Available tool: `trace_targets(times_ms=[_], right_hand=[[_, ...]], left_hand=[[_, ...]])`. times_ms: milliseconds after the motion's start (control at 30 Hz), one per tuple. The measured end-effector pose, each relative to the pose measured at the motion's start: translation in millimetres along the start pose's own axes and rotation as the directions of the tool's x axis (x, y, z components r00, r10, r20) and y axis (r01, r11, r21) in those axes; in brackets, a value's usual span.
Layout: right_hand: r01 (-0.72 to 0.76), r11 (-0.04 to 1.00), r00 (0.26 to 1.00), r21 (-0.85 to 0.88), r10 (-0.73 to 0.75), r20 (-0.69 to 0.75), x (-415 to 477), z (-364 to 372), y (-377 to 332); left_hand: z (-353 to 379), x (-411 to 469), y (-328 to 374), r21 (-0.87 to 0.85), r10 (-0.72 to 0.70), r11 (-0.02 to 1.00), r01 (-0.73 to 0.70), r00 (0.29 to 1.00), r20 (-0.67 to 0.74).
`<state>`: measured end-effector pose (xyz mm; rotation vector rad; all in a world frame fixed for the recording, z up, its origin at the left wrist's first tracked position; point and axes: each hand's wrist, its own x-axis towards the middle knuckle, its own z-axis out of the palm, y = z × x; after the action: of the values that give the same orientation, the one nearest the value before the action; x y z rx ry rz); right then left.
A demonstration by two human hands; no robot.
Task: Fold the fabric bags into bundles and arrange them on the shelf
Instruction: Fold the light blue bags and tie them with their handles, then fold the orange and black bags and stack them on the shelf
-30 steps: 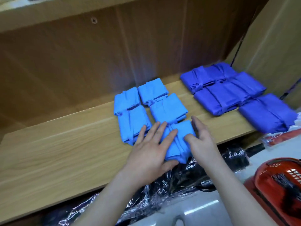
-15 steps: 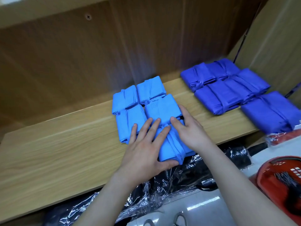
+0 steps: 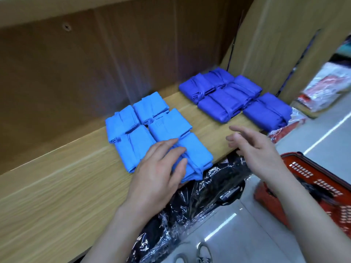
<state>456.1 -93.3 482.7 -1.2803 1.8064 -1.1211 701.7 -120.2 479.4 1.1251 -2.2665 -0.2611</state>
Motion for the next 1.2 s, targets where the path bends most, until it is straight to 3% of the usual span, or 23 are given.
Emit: trace_targets(times_ms=[100, 200, 400, 600, 800, 1033, 1200], right_hand=[[0.016, 0.983, 0.999, -0.184, -0.021, -0.027, -33, -34, 5], [-0.021, 0.914, 0.998, -0.406, -0.005, -0.062, -68, -69, 16], [-0.219, 0.807, 0.969, -0.548, 0.116, -0.217, -127, -137, 62], [-0.412, 0.720, 0.910, -0.559, 0.294, -0.293, -176, -207, 154], [-0.600, 0.667, 0.800, -0.443, 0.492, -0.344, -221, -289, 258], [-0.732, 0.680, 0.612, -0.049, 0.623, -0.487, -236, -353, 340], [-0.751, 0.645, 0.508, 0.143, 0.702, -0.498, -188, -376, 400]], left_hand=[[-2, 5, 16, -0.073, 0.114, 0.990, -0.120, 0.990, -0.088], [7, 7, 44, -0.133, 0.187, 0.973, -0.191, 0.982, -0.038], [59, 7, 101, -0.274, 0.328, 0.923, -0.269, 0.924, 0.195], [151, 1, 149, -0.206, 0.304, 0.952, -0.228, 0.792, 0.529], [260, 5, 224, -0.226, 0.242, 0.967, -0.120, 0.713, 0.658], [366, 29, 294, -0.202, 0.094, 0.975, 0.088, 0.663, 0.743], [459, 71, 306, -0.116, -0.048, 0.965, 0.236, 0.592, 0.804]])
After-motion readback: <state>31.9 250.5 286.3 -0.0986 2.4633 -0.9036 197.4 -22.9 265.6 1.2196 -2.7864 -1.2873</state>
